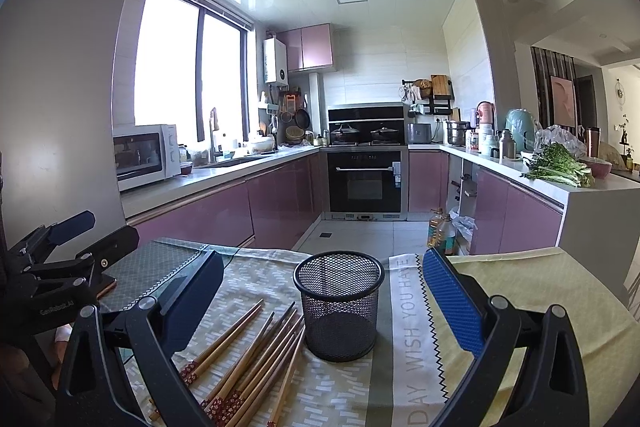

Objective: Organize utensils
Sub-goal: 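Lower the left tool toward the chopstick pile while the right tool also lowers toward it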

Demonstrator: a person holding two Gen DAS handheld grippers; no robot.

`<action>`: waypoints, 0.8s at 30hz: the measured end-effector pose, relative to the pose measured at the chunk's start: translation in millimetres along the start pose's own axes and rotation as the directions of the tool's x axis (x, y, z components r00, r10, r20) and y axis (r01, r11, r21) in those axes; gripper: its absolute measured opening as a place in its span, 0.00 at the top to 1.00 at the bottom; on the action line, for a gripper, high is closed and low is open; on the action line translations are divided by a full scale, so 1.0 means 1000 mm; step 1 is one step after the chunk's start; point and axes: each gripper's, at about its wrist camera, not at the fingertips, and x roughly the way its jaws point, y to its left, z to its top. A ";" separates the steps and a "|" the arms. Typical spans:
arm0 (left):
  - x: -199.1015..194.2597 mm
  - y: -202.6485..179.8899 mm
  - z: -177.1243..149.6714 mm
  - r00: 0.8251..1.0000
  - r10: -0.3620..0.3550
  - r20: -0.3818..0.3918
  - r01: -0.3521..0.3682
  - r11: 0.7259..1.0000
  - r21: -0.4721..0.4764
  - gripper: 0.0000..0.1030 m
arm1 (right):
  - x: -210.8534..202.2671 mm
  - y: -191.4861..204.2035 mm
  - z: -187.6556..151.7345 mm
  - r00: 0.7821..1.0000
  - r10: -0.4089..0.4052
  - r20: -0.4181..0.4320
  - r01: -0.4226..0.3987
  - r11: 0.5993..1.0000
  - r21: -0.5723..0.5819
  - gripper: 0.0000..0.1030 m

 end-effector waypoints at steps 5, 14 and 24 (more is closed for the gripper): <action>0.012 0.002 -0.002 0.997 -0.028 -0.070 0.029 1.000 0.008 0.05 | 0.009 0.002 -0.006 0.997 0.033 -0.067 -0.034 0.999 -0.009 0.06; 0.057 0.013 -0.028 0.950 -0.050 -0.308 0.069 0.996 0.052 0.06 | 0.047 0.011 -0.039 0.934 0.077 -0.349 -0.095 0.995 -0.035 0.15; 0.100 0.002 -0.063 0.852 -0.112 -0.512 0.178 0.981 0.082 0.36 | 0.081 0.016 -0.067 0.831 0.134 -0.539 -0.152 0.988 0.012 0.50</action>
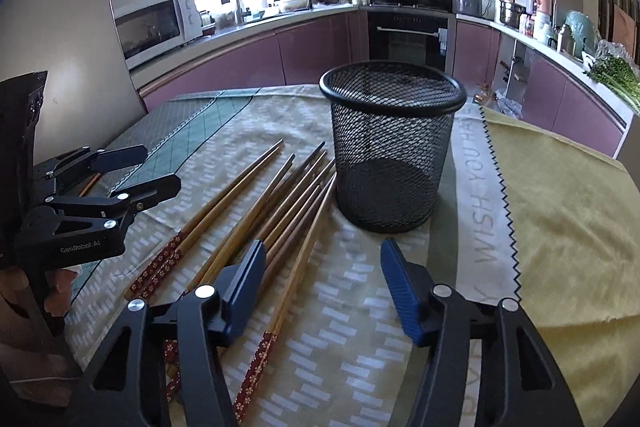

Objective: Organize utensils
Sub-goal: 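Lower the left tool toward the chopstick pile while the right tool also lowers toward it, then close the left tool on one chopstick while the right tool closes on another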

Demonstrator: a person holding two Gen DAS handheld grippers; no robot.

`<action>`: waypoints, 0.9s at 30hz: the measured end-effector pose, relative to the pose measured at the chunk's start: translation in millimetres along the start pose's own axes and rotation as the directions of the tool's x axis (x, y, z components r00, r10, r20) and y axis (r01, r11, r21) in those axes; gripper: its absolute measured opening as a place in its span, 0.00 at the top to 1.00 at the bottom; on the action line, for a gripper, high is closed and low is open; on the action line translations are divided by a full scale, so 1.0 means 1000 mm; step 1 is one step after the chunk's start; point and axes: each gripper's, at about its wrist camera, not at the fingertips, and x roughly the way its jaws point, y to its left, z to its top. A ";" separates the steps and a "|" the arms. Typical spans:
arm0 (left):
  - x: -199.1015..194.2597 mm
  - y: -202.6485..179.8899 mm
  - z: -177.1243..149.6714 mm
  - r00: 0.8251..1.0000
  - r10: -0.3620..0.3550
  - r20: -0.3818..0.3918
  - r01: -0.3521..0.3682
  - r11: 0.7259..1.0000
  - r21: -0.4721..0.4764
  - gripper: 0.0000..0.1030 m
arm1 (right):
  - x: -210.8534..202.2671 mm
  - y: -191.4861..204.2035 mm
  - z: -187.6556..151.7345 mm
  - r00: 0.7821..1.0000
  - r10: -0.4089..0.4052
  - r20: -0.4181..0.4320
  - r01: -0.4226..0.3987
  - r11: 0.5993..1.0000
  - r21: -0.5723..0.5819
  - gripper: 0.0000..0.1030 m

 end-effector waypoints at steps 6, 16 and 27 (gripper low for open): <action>0.029 -0.001 -0.003 0.994 -0.034 -0.104 0.035 0.999 0.011 0.49 | 0.016 0.003 0.002 0.998 0.014 -0.069 -0.014 1.000 -0.001 0.62; 0.043 -0.003 0.003 0.987 -0.080 -0.139 0.083 0.997 0.011 0.52 | 0.027 -0.002 0.006 0.993 0.008 -0.120 -0.008 1.000 0.004 0.73; 0.065 -0.010 0.019 0.975 -0.127 -0.180 0.134 0.991 0.022 0.79 | 0.037 -0.002 0.015 0.991 0.013 -0.134 -0.014 1.000 -0.007 0.90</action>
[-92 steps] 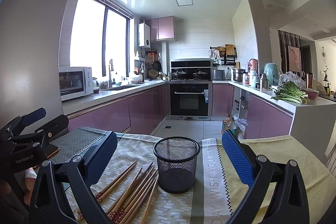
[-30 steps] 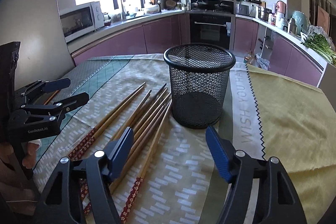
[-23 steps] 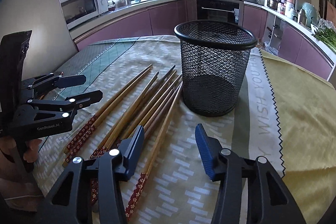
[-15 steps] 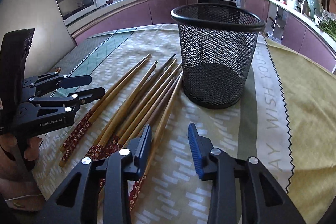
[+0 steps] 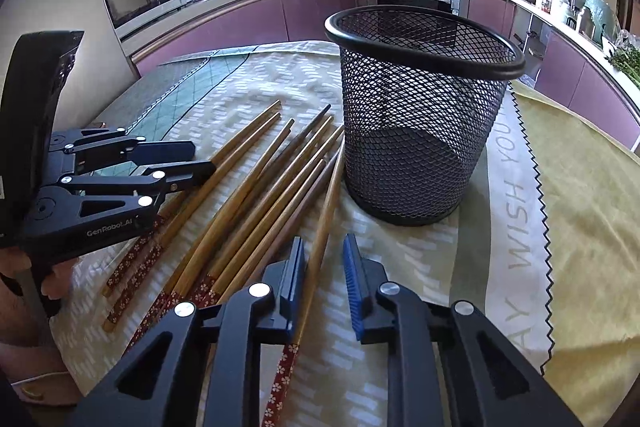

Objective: Organize utensils
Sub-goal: 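Close the left tool on one chopstick while the right tool closes on another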

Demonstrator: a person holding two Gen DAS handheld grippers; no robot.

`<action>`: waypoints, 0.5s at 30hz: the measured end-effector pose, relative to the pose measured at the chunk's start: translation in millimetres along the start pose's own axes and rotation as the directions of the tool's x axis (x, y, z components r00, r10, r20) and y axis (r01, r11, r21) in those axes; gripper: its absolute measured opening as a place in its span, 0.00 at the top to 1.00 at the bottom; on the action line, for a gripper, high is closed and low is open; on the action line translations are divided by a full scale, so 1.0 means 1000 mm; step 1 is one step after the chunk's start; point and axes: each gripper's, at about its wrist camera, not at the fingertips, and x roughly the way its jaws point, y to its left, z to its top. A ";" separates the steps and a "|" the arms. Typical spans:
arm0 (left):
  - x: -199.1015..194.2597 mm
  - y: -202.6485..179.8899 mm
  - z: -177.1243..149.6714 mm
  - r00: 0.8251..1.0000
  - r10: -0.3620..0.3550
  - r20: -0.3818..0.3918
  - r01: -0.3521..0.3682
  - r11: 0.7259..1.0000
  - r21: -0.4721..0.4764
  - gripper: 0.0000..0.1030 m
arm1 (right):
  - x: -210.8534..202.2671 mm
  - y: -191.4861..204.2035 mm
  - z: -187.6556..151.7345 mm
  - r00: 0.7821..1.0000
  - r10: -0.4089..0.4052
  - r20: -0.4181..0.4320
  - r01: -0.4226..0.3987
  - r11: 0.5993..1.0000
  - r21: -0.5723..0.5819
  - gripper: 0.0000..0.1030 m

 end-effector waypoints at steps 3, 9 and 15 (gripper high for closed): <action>0.003 0.000 0.004 1.000 -0.026 -0.002 0.026 0.999 -0.018 0.90 | 0.001 -0.002 0.001 1.000 0.015 -0.001 -0.015 1.000 0.012 0.91; 0.000 0.004 0.003 0.999 -0.048 0.009 0.048 0.997 -0.067 0.93 | -0.007 -0.007 0.000 0.999 0.053 0.013 -0.054 0.998 0.031 0.95; -0.031 0.008 0.005 0.993 -0.085 0.078 0.091 0.993 -0.070 0.93 | -0.037 -0.006 0.006 0.989 0.115 0.091 -0.116 0.993 0.013 0.95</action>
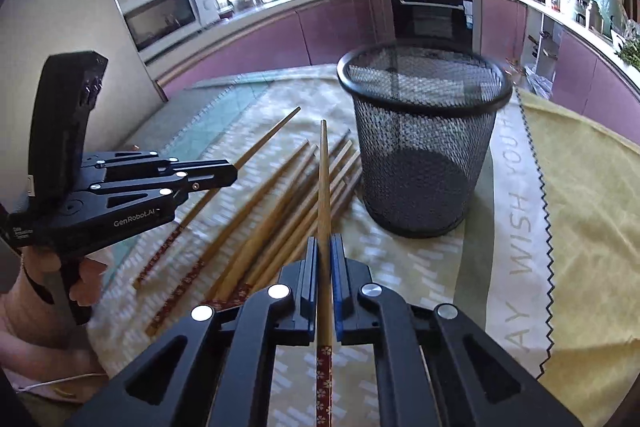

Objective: Organize utensils
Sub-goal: 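Close the left tool on one chopstick while the right tool closes on another, then lift the left tool's chopstick into the mesh cup while the right tool inserts its own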

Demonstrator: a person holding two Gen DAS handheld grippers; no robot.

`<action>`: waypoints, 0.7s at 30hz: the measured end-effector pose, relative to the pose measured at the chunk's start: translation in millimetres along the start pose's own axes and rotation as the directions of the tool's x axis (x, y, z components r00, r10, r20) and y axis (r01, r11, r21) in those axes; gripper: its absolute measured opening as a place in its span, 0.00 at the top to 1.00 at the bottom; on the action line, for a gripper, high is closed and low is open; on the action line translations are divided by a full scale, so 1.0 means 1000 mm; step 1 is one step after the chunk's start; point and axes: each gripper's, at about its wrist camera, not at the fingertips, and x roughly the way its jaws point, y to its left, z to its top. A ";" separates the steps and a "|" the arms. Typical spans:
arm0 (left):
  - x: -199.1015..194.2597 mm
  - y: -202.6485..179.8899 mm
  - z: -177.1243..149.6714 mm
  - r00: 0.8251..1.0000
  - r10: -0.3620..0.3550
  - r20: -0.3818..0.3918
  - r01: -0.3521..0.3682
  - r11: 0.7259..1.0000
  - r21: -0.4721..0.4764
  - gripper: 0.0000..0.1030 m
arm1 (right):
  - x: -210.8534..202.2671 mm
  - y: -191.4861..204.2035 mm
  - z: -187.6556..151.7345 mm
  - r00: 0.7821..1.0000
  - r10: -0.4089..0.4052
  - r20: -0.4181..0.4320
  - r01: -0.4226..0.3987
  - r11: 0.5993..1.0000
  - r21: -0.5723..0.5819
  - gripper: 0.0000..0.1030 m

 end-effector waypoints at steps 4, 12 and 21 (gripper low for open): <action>-0.033 -0.003 0.011 0.996 -0.049 0.073 0.049 0.999 0.006 0.93 | -0.026 0.001 0.011 0.996 0.036 0.080 -0.035 0.999 -0.009 0.95; -0.095 -0.008 0.035 0.967 -0.146 0.208 0.145 0.989 0.023 0.93 | -0.062 -0.007 0.031 0.976 0.063 0.210 -0.064 0.998 -0.002 0.94; -0.127 -0.019 0.059 0.929 -0.221 0.296 0.212 0.975 0.061 0.93 | -0.075 -0.020 0.049 0.951 0.109 0.289 -0.115 0.993 0.004 0.94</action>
